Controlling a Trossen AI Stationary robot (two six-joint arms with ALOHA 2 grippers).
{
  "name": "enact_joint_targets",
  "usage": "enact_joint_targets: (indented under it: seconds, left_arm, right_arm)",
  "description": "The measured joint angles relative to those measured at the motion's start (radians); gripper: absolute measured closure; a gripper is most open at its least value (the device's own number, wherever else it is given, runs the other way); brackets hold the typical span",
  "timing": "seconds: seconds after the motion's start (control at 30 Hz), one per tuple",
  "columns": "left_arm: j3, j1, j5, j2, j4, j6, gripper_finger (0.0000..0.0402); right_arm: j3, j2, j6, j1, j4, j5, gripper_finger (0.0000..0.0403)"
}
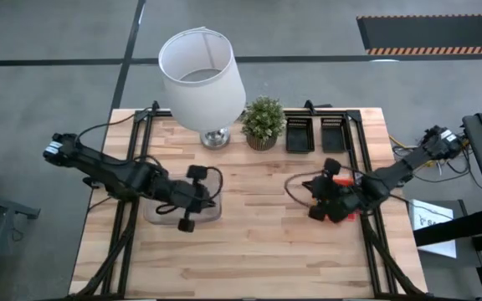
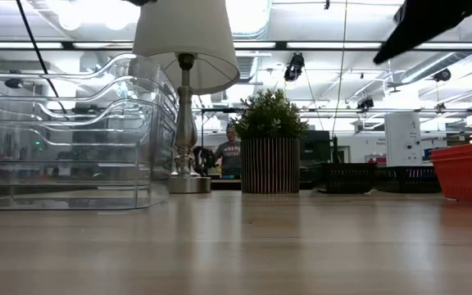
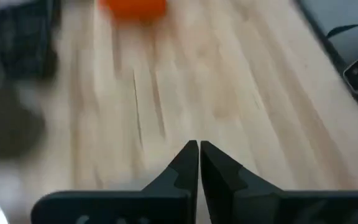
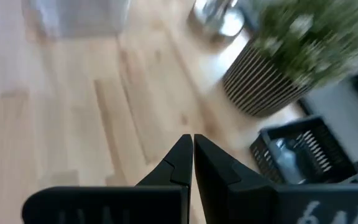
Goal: Stack baskets by color
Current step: Stack the right black bin on the black bins
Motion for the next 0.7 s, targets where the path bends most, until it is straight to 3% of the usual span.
enact_joint_targets:
  seconds: [0.13,0.3,0.53,0.7]
  left_arm:
    - [-0.074,0.0,-0.003,-0.012,0.215,0.293,0.0401]
    - [-0.193,0.005,-0.072,-0.013,0.482,0.508,0.0402]
    - [-0.323,0.013,-0.206,-0.021,0.697,0.576,0.0401]
    - [-0.338,0.022,-0.326,-0.034,0.712,0.587,0.0401]
  right_arm:
    - [0.0,0.003,-0.009,-0.1,0.001,-0.189,0.0394]
    - [0.0,0.002,0.042,-0.164,-0.022,-0.345,0.0394]
    - [0.003,0.002,0.193,-0.221,-0.111,-0.384,0.0394]
    - [0.003,0.002,0.206,-0.329,-0.162,-0.42,0.0393]
